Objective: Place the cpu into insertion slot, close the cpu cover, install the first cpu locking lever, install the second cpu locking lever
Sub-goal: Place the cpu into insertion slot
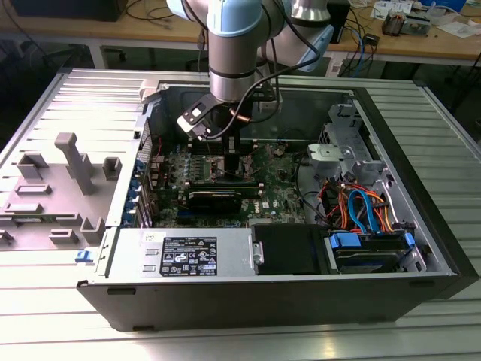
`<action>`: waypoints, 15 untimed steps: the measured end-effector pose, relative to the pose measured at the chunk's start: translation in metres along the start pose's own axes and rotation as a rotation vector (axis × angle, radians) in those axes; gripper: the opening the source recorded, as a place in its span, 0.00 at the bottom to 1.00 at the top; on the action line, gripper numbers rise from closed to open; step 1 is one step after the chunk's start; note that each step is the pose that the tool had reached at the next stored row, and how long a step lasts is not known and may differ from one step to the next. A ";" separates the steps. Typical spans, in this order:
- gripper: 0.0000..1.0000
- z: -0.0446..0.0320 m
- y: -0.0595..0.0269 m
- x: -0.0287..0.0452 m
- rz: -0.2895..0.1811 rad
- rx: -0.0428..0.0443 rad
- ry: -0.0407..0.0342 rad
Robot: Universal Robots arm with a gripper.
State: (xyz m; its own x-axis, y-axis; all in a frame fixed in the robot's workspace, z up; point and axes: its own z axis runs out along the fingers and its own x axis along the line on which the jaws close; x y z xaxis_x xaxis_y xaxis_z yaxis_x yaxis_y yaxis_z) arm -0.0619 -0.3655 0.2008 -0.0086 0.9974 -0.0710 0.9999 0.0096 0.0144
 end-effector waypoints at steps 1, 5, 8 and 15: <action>0.55 0.0004 0.0000 0.0000 0.000 0.0000 0.0000; 0.55 0.0018 -0.0001 0.0001 0.000 0.0001 0.0011; 0.55 0.0021 0.0000 0.0001 0.000 0.0000 0.0016; 0.56 0.0024 0.0000 0.0002 0.000 -0.0005 0.0021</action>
State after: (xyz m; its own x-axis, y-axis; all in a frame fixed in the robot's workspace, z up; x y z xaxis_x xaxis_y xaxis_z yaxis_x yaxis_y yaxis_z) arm -0.0619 -0.3654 0.1984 -0.0085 0.9976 -0.0689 0.9998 0.0096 0.0148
